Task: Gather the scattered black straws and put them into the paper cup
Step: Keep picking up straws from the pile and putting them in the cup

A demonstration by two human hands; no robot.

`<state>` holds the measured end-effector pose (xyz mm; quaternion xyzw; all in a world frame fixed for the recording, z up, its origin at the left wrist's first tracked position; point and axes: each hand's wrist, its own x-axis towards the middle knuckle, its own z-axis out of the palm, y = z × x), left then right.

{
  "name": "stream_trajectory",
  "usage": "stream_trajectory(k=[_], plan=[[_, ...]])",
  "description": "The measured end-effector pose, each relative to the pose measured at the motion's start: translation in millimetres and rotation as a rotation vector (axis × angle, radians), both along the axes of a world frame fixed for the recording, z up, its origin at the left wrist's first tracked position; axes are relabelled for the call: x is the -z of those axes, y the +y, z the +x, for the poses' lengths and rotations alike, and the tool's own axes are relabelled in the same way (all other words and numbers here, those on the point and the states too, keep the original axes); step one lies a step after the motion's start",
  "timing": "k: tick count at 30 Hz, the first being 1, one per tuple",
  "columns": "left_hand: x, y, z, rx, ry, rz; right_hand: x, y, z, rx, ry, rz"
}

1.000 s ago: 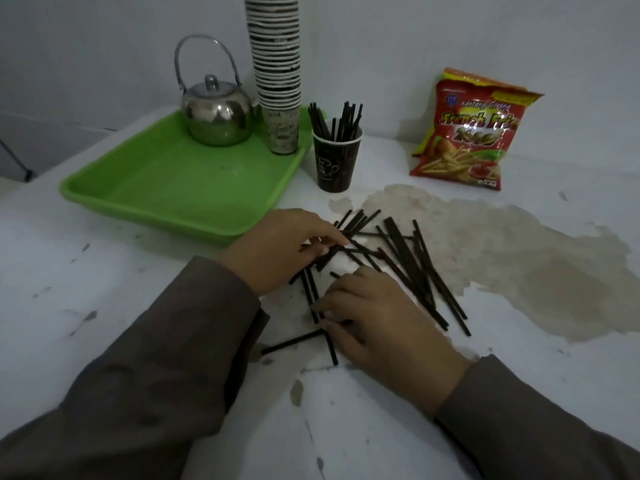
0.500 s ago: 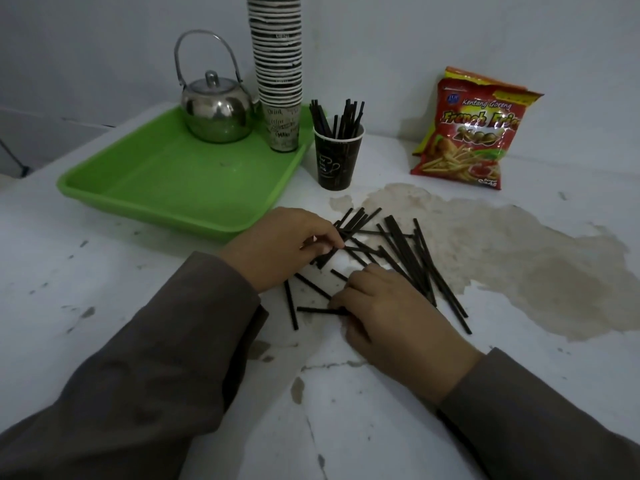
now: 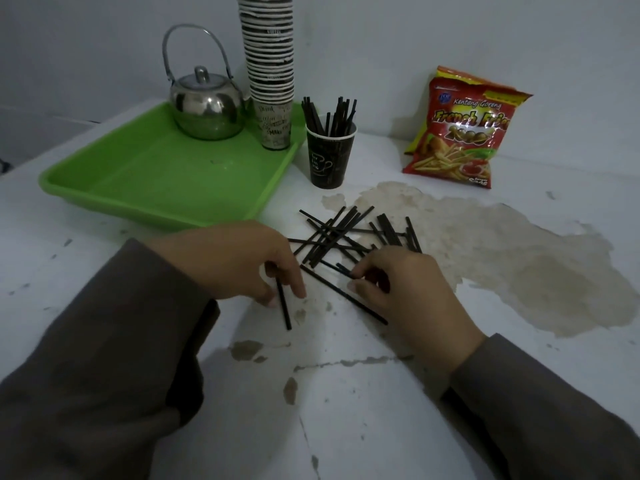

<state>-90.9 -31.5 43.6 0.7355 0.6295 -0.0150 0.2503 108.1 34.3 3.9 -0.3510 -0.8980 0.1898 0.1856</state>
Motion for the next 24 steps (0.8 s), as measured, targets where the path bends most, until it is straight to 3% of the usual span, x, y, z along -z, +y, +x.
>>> stream_trajectory(k=[3, 9, 13, 18, 22, 24], plan=[[4.5, 2.4, 4.1, 0.012, 0.028, -0.08, 4.5, -6.1, -9.8, -0.006, -0.082, -0.008], [11.9, 9.7, 6.7, -0.032, -0.014, -0.042, 14.4, -14.2, -15.5, 0.016, -0.19, 0.239], [15.8, 13.1, 9.1, -0.028, -0.026, -0.017, 7.3, -4.9, -9.4, 0.107, -0.185, 0.248], [19.7, 16.8, 19.4, -0.03, -0.023, 0.096, -14.6, 26.0, 15.6, 0.218, 0.058, -0.014], [25.4, 20.6, 40.2, -0.165, -0.292, 0.416, -15.7, 41.0, 24.2, 0.287, 0.315, -0.374], [30.3, 25.2, 54.4, -0.146, -0.33, 0.559, -14.8, 42.8, 23.3, 0.312, 0.4, -0.474]])
